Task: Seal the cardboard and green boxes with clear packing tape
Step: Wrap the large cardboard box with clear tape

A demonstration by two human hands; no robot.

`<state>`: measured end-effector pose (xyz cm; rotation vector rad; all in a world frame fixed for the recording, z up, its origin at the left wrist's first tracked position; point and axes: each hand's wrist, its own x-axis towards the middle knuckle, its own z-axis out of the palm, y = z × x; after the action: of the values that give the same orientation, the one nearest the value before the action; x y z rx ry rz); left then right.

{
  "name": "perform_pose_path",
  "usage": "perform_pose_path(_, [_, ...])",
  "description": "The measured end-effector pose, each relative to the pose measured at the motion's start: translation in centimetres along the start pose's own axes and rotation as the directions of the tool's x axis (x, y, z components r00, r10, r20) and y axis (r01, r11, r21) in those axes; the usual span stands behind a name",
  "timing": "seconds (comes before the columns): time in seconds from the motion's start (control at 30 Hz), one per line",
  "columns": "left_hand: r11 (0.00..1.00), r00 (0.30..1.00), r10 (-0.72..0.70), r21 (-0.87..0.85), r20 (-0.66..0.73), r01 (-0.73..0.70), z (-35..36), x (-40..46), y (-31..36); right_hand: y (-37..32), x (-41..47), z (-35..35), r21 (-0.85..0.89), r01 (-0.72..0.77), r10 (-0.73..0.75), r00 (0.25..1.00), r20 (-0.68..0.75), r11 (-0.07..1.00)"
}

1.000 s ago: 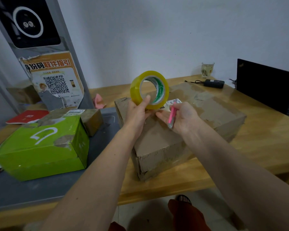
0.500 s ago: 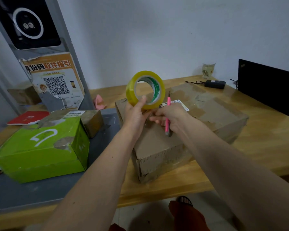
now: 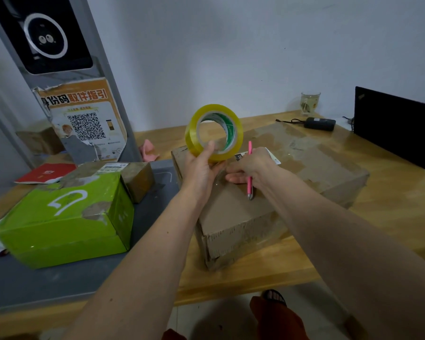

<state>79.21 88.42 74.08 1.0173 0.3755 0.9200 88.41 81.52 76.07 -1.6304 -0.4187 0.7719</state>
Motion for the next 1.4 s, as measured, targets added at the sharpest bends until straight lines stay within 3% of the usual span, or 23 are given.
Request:
perform_pose_path(0.13, [1.0,1.0,0.009,-0.007,-0.021,-0.01,-0.1,-0.1,0.2,-0.7,0.6,-1.1,-0.117,-0.041,0.054,0.992,0.11,0.992])
perform_pose_path(0.27, [1.0,0.999,0.011,-0.006,-0.035,-0.011,0.0,-0.1,0.3,-1.1,0.7,-0.9,-0.317,0.009,0.004,0.999,0.042,0.948])
perform_pose_path(0.4, [1.0,1.0,0.003,-0.006,-0.03,-0.003,0.1,-0.1,0.2,-0.8,0.3,-1.0,-0.363,0.033,-0.024,0.999,0.029,0.931])
perform_pose_path(0.63, [0.971,0.989,-0.078,-0.235,-0.123,0.048,-0.7,0.2,0.6,-0.6,0.3,-0.8,-0.453,0.039,-0.049,0.999,-0.009,0.891])
perform_pose_path(0.93, [0.969,0.987,-0.055,-0.246,-0.151,0.017,-1.1,-1.3,1.1,-0.2,-0.1,0.3,-0.684,0.166,-0.264,0.964,-0.04,0.71])
perform_pose_path(1.0, [0.954,0.989,-0.075,-0.298,-0.131,0.033,-1.4,-2.2,1.2,-0.4,0.2,-0.7,-0.709,0.132,-0.254,0.965,-0.068,0.693])
perform_pose_path(1.03, [0.942,0.99,-0.08,-0.333,-0.114,0.037,-1.6,-2.6,1.3,-0.5,0.4,-1.3,-0.645,0.128,-0.235,0.968,-0.082,0.753])
perform_pose_path(1.1, [0.919,0.992,-0.083,-0.391,-0.09,0.041,-1.9,-3.1,1.5,-0.5,0.3,-1.8,-0.347,0.073,-0.115,0.988,-0.103,0.935])
perform_pose_path(1.17, [0.895,0.992,-0.091,-0.444,-0.084,0.044,-2.0,-3.4,1.8,-0.4,0.2,-0.9,-0.087,0.047,-0.053,0.997,-0.064,0.995])
perform_pose_path(1.23, [0.878,0.99,-0.108,-0.476,-0.09,0.053,-2.1,-3.7,2.1,-0.3,-0.4,0.8,0.159,-0.015,0.006,0.998,0.059,0.987])
perform_pose_path(1.3, [0.879,0.99,-0.114,-0.472,-0.084,0.062,-2.2,-4.1,2.5,0.1,-1.1,2.2,0.394,-0.132,0.059,0.98,0.192,0.909])
perform_pose_path(1.4, [0.917,0.992,-0.092,-0.395,-0.082,0.052,-2.6,-4.6,2.6,0.7,-0.9,2.8,0.478,-0.188,0.081,0.969,0.234,0.858])
